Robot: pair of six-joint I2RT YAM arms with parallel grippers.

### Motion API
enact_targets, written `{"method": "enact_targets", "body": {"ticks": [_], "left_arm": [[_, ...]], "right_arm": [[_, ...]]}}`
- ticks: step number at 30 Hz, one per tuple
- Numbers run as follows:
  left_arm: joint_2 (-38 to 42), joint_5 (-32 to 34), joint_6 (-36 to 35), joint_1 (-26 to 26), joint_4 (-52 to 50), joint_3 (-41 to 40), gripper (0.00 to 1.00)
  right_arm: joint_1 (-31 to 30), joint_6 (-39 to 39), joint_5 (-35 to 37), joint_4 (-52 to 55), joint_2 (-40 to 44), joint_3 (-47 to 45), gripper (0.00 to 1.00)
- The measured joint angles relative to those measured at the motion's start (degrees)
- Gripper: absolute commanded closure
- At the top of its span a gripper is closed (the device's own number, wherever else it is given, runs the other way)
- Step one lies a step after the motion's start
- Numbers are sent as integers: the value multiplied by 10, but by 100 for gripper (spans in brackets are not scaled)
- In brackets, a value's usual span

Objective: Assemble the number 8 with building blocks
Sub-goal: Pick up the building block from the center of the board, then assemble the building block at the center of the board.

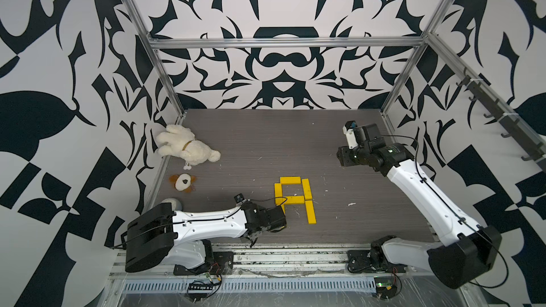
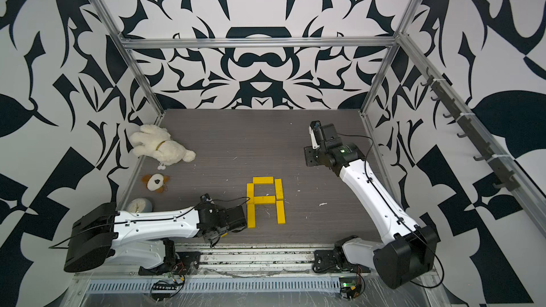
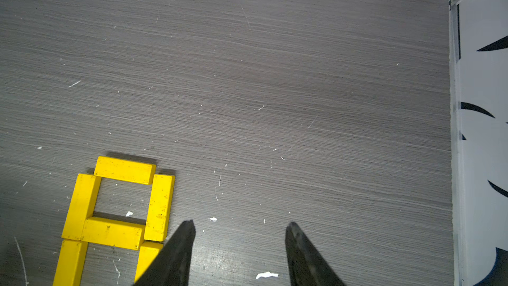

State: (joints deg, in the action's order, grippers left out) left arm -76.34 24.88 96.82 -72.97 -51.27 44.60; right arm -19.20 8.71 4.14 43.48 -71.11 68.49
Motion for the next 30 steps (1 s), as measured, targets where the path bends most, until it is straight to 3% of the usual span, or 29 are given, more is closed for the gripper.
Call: {"method": "enact_targets", "body": {"ticks": [5,10,16,22,27,30], "left_arm": [[1,43,-146,6,-102,168,66],[2,13,-345,49,-135,246,67],[-19,-14,-544,62,-164,295,67],[-111,-39,-739,62,-150,361,72],[-158,-66,-865,72,-92,352,74],[-153,-96,-925,84,-48,321,83]], "right_arm": [[0,0,0,0,14,-2,45],[0,0,2,0,25,-4,45],[0,1,9,4,52,-5,45],[0,2,17,13,73,-5,45],[0,1,26,27,74,-5,45],[0,1,36,31,75,-5,44]]}}
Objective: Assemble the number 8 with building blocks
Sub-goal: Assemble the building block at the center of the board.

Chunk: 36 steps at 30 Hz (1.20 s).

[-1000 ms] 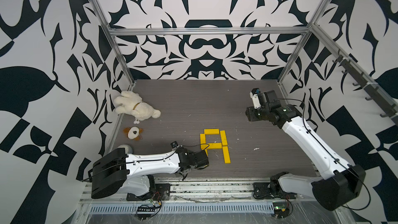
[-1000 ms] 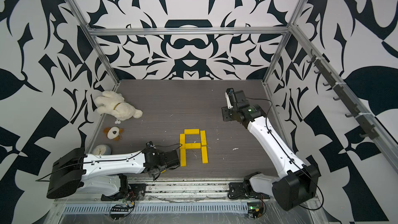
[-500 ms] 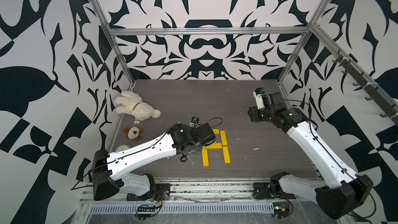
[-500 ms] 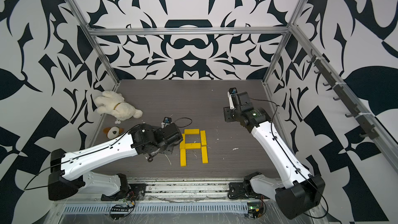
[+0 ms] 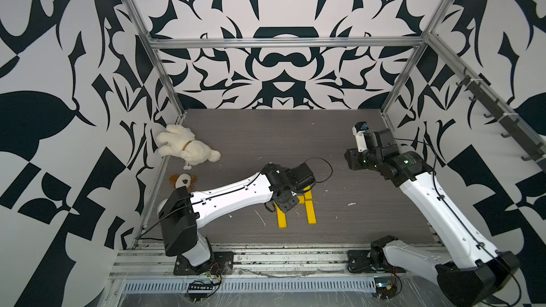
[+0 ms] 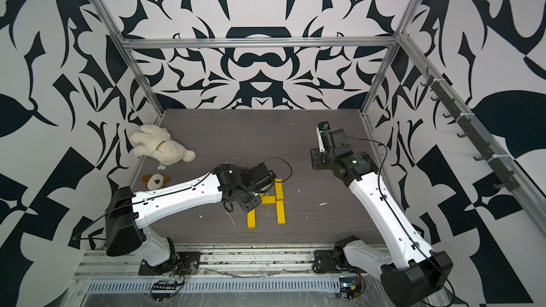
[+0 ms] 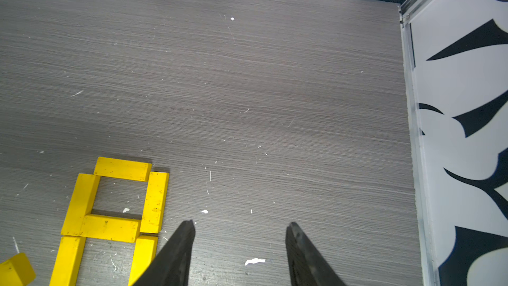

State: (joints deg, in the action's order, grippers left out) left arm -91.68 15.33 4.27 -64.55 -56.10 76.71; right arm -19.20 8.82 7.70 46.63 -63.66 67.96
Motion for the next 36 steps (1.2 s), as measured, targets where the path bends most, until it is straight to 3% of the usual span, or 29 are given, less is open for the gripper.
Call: {"method": "enact_targets", "body": {"ticks": [5,11,24,31,36], "left_arm": [[38,-33,-89,7,63,-65,84],[53,-69,-136,7,107,-71,84],[-46,-162,-159,6,127,-50,84],[-83,-152,-145,-22,134,-51,86],[-80,-137,-130,-38,183,-97,87]], "right_arm": [[0,0,12,7,-2,0,45],[0,3,28,14,-17,0,45],[0,7,48,15,-42,3,45],[0,7,57,15,-53,1,45],[0,16,57,12,-69,0,45]]}}
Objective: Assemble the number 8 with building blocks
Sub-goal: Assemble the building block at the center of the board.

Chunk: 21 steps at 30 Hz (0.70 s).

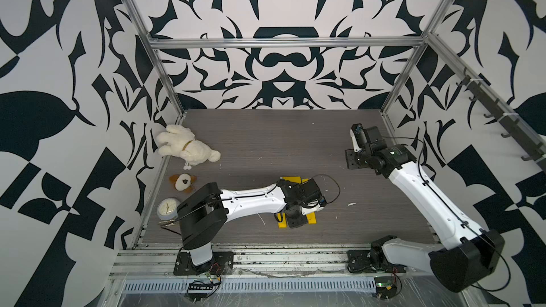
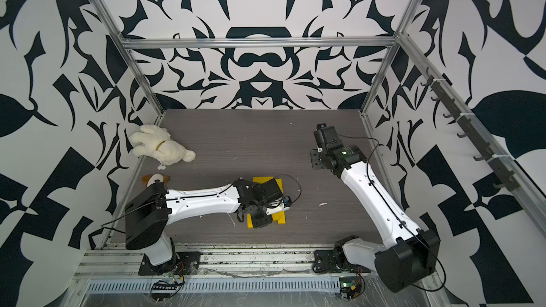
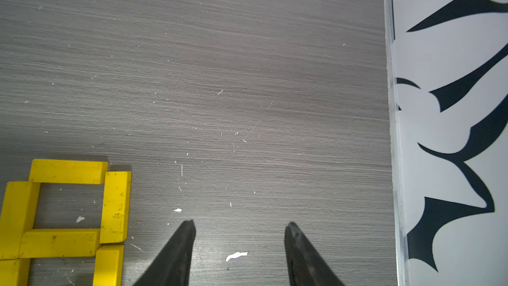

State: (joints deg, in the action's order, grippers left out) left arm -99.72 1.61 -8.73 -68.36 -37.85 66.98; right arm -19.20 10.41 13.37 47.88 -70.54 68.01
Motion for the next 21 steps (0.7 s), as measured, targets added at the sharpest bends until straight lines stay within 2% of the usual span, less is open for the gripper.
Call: {"method": "enact_targets", "body": {"ticks": [8,21], "left_arm": [[25,28,-7,-1,49,-70,87],[27,11,-31,0,72,-56,88]], "right_arm": [[0,8,-3,-11,-32,4,46],[0,15,-7,-24,-96,26,46]]}}
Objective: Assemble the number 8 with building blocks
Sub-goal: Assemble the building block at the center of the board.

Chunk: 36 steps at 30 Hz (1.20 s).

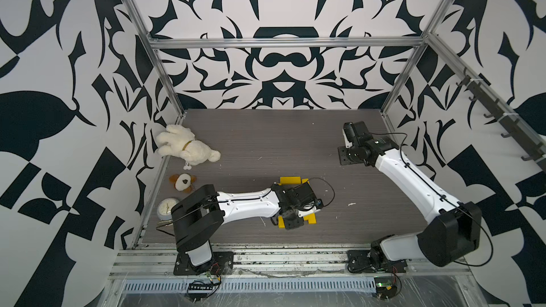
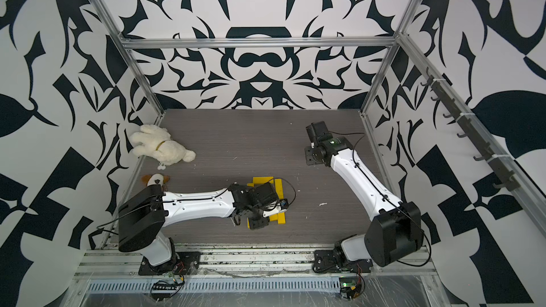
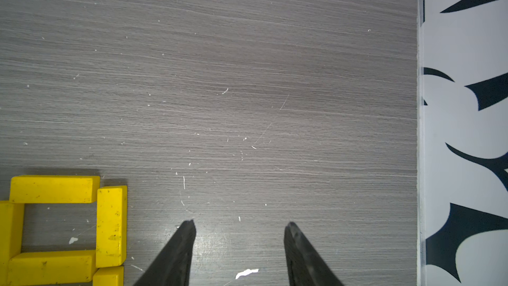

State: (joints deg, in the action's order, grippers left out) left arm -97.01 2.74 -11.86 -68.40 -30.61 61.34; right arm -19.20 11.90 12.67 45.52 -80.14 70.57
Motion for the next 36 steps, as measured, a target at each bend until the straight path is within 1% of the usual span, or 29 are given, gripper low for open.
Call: {"method": "enact_targets", "body": {"ticks": [9,16,36], "left_arm": [[4,-16,-14,0,4,-5,88],[4,-16,-33,0,10,-28,88],[-1,-17,-47,0,40,-29,88]], "right_arm": [[0,0,1,-4,-7,3,46],[0,0,3,-4,-7,7,46],[0,0,5,-6,-35,16,46]]}}
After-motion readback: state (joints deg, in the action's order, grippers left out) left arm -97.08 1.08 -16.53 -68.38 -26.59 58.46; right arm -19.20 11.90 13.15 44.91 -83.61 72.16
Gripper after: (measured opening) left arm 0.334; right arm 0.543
